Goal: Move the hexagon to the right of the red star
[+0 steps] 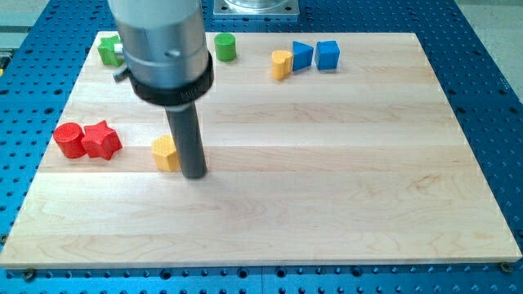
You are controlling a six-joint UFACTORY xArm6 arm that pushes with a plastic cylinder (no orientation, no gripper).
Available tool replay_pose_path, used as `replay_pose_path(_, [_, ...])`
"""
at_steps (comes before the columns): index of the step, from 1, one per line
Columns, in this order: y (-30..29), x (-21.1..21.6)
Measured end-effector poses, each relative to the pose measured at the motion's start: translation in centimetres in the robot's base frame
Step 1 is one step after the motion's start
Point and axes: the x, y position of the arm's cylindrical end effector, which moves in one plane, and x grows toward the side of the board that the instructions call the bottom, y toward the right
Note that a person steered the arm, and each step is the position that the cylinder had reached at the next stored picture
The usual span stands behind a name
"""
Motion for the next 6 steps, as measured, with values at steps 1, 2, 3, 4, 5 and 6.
replay_pose_path(1, [1.0,2.4])
replay_pose_path(2, [3.4,2.4])
replay_pose_path(3, [3.1,-2.0])
replay_pose_path(4, [-0.4,-3.2])
replay_pose_path(5, [-3.2,-3.2])
replay_pose_path(6, [-5.5,-5.9])
